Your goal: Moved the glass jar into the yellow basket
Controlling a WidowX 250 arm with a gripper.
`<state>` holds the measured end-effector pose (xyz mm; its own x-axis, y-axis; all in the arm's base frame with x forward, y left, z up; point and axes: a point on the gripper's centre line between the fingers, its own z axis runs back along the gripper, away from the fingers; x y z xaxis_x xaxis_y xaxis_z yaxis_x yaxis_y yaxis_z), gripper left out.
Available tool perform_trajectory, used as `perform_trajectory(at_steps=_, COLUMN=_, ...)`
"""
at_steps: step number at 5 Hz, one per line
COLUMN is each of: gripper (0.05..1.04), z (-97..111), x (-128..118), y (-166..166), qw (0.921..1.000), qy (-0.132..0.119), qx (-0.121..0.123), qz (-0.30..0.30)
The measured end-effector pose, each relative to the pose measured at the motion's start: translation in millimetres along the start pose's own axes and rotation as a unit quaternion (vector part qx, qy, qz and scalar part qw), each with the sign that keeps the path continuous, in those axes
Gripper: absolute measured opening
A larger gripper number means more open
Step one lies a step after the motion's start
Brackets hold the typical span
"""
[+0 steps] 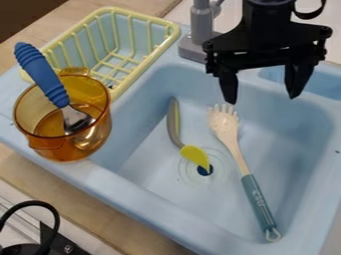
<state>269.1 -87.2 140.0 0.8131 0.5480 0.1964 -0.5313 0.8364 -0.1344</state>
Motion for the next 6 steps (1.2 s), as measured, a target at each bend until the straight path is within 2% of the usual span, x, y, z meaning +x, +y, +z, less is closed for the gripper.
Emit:
perform_trajectory(at_steps=1, gripper=0.999, z=-7.0, x=-4.2, y=4.3, qw=0.9999, qy=0.010, qx=0.014, qz=-0.002)
perform_trajectory(at_steps=2, gripper=0.999, z=-7.1, x=-5.9, y=24.8, qw=0.9985, qy=0.003, qx=0.054, qz=-0.007)
perform_trajectory(at_steps=3, gripper=0.999, z=0.4, x=-7.2, y=41.2, qw=0.9977, qy=0.004, qx=0.061, qz=-0.030)
perform_trajectory(at_steps=4, gripper=0.999, z=17.7, x=-4.3, y=62.0, qw=0.9956, qy=0.007, qx=0.082, qz=-0.045)
perform_trajectory(at_steps=5, gripper=0.999, z=29.5, x=-0.5, y=88.3, qw=0.9932, qy=0.031, qx=0.100, qz=-0.051)
perform_trajectory(at_steps=6, gripper=0.999, z=38.9, x=1.2, y=107.3, qw=0.9924, qy=0.026, qx=0.105, qz=-0.059)
